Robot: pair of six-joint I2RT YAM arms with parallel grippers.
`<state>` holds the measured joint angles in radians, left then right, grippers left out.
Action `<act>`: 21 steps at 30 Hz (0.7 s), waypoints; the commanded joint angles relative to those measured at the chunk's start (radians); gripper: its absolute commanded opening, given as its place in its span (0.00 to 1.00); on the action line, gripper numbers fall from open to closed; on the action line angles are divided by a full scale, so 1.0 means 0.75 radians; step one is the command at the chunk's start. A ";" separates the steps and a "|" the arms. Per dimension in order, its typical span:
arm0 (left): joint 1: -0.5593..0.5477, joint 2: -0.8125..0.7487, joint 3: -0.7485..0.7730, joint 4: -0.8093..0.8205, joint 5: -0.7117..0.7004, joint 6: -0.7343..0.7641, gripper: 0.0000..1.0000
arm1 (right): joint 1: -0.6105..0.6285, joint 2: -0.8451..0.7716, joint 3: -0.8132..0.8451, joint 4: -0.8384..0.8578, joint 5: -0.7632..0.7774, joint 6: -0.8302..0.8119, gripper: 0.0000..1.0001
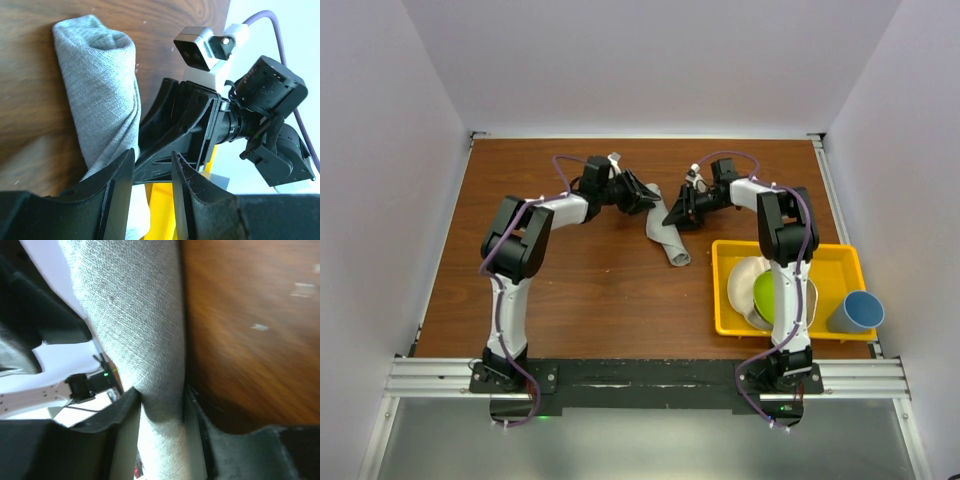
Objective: Fold the napkin, place the utensils inside, and roll it up
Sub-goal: Roll the napkin with the utensil
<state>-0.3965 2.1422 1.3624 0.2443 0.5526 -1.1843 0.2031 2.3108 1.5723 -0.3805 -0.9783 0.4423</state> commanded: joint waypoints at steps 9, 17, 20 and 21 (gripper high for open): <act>-0.056 0.087 0.163 0.114 0.020 -0.082 0.39 | -0.034 -0.095 0.133 -0.386 0.388 -0.305 0.73; -0.060 0.095 0.165 0.102 0.022 -0.069 0.39 | 0.030 -0.299 0.035 -0.378 0.594 -0.326 0.82; -0.060 0.111 0.165 0.104 0.022 -0.069 0.38 | 0.077 -0.334 -0.016 -0.384 0.609 -0.350 0.82; -0.058 0.120 0.165 0.104 0.022 -0.063 0.38 | 0.101 -0.367 -0.041 -0.348 0.615 -0.342 0.82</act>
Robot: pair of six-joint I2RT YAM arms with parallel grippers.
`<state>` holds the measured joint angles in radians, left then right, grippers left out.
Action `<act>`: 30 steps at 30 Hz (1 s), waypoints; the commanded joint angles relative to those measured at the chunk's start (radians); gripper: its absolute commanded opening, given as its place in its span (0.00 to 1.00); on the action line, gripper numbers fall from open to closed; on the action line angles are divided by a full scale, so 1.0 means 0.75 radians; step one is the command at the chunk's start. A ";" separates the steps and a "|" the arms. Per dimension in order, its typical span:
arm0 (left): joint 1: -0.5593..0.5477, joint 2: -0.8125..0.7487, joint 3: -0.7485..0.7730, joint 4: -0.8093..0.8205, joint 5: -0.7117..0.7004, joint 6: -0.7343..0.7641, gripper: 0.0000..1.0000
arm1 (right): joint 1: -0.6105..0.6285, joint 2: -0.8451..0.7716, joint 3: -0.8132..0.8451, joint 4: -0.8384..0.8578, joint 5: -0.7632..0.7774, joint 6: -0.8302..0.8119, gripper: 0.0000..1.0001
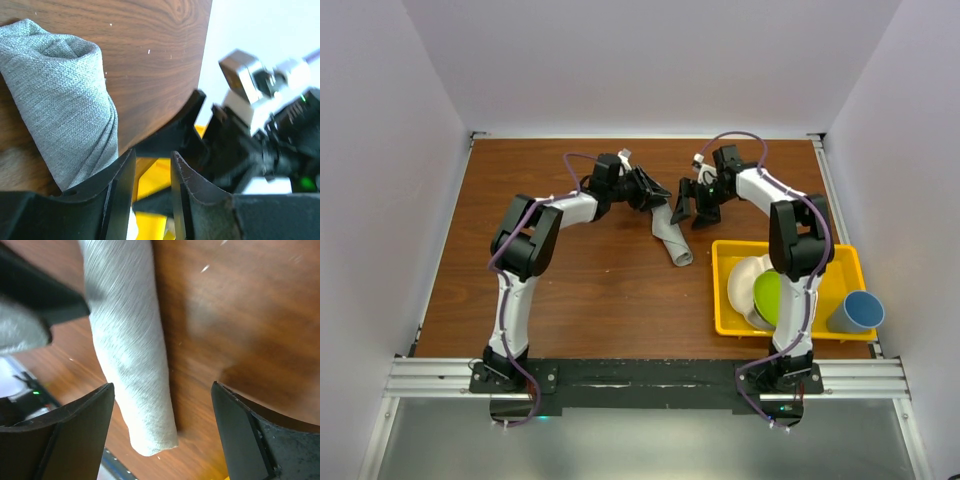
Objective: Fold the napkin, place the utensils inside, and roll it up
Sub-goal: Roll the napkin with the utensil
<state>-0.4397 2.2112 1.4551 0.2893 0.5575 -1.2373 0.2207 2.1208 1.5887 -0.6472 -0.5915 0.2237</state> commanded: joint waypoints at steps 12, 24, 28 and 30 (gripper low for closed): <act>-0.001 0.179 0.134 0.052 0.024 0.022 0.38 | 0.131 -0.187 -0.247 0.059 0.428 -0.100 0.74; 0.028 0.148 0.305 -0.069 0.064 0.067 0.38 | 0.131 -0.240 -0.130 -0.041 0.371 -0.116 0.68; 0.046 0.061 0.348 -0.177 0.067 0.101 0.39 | 0.131 -0.275 -0.065 -0.053 0.386 -0.126 0.83; 0.065 -0.029 0.334 -0.238 0.032 0.150 0.40 | 0.131 -0.237 -0.020 -0.039 0.374 -0.120 0.87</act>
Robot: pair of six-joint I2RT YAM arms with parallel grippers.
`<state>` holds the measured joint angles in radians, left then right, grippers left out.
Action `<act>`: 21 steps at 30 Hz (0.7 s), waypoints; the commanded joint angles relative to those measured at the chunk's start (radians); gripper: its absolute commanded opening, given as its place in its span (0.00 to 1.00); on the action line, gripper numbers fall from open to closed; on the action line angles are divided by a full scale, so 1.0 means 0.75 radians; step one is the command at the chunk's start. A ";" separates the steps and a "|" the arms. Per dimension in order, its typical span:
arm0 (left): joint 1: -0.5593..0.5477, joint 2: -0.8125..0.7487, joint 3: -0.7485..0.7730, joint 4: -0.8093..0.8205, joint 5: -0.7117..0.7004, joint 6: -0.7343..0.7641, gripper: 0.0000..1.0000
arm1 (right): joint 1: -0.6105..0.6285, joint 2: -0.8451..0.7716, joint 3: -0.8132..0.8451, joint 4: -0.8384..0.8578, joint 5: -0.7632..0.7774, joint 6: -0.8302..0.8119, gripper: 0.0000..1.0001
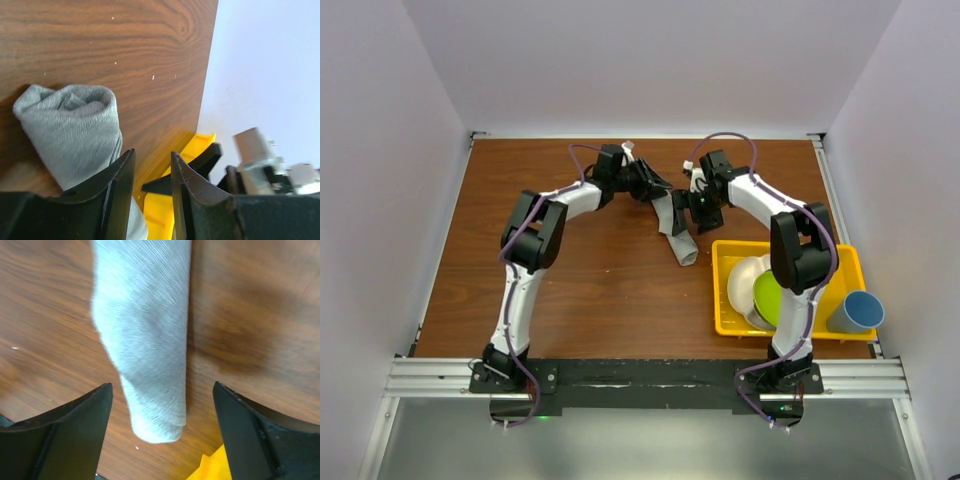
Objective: Fold the napkin, place the utensils inside, and roll it up
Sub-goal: Roll the napkin with the utensil
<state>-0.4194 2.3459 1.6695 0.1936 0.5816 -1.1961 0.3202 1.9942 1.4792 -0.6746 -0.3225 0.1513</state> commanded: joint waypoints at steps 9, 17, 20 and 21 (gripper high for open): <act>0.066 -0.714 -0.407 -0.340 -0.090 0.280 0.40 | -0.002 0.170 0.355 0.057 -0.045 0.017 0.89; 0.066 -1.127 -0.845 -0.438 -0.086 0.366 0.40 | 0.000 0.300 0.464 0.008 -0.061 -0.048 0.83; 0.066 -1.215 -0.941 -0.487 -0.090 0.390 0.40 | 0.009 0.315 0.466 -0.011 -0.075 -0.050 0.81; 0.066 -1.244 -0.952 -0.499 -0.092 0.394 0.40 | 0.015 0.315 0.462 -0.013 -0.079 -0.050 0.81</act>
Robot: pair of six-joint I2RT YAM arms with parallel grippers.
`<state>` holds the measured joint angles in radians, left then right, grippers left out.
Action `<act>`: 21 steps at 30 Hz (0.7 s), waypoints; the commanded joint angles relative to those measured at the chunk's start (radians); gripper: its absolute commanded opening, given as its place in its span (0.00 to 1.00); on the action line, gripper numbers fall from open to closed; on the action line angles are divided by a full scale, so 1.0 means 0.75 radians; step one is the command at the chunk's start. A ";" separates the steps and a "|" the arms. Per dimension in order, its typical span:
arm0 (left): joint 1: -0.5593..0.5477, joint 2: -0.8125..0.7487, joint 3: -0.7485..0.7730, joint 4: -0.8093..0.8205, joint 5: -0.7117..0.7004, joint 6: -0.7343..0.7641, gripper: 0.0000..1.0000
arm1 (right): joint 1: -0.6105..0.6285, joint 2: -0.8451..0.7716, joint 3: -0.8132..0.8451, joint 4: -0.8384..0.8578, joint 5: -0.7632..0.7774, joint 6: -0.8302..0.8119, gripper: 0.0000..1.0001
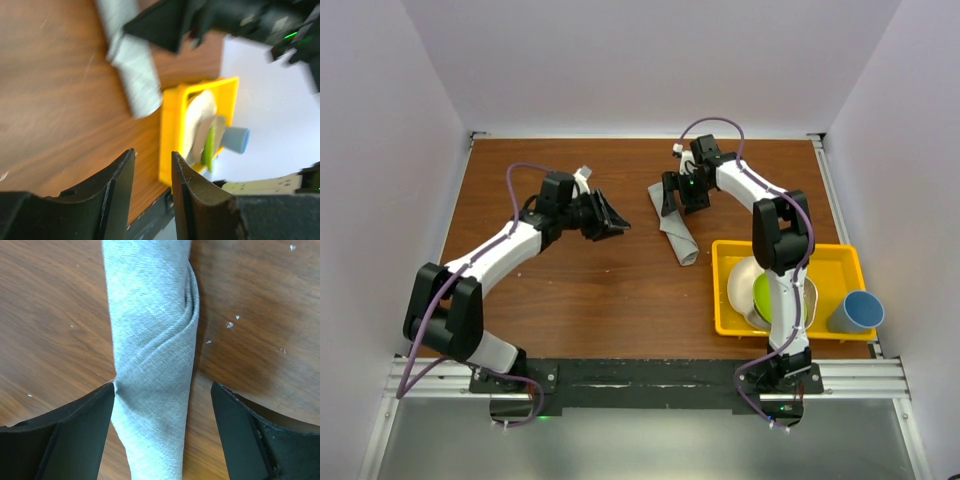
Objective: Fold the napkin, place the utensils inside, and roll it up
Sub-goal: Roll the napkin with the utensil
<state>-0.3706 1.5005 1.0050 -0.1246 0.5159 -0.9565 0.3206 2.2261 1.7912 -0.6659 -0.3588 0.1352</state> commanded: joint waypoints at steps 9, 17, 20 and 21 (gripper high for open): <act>0.001 -0.137 -0.037 -0.081 0.014 0.065 0.40 | 0.063 -0.015 -0.003 -0.059 -0.004 -0.058 0.82; 0.007 -0.144 0.000 -0.090 0.030 0.063 0.41 | 0.133 -0.041 -0.077 -0.055 0.298 -0.084 0.78; 0.020 -0.154 0.000 -0.094 0.038 0.067 0.41 | 0.157 -0.019 -0.055 -0.071 0.368 -0.086 0.73; 0.022 -0.160 0.000 -0.102 0.040 0.067 0.41 | 0.164 -0.013 -0.049 -0.073 0.378 -0.084 0.71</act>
<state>-0.3668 1.4227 0.9653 -0.2039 0.5205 -0.9298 0.4217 2.2112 1.7538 -0.6811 -0.1940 0.0906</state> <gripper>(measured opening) 0.410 0.744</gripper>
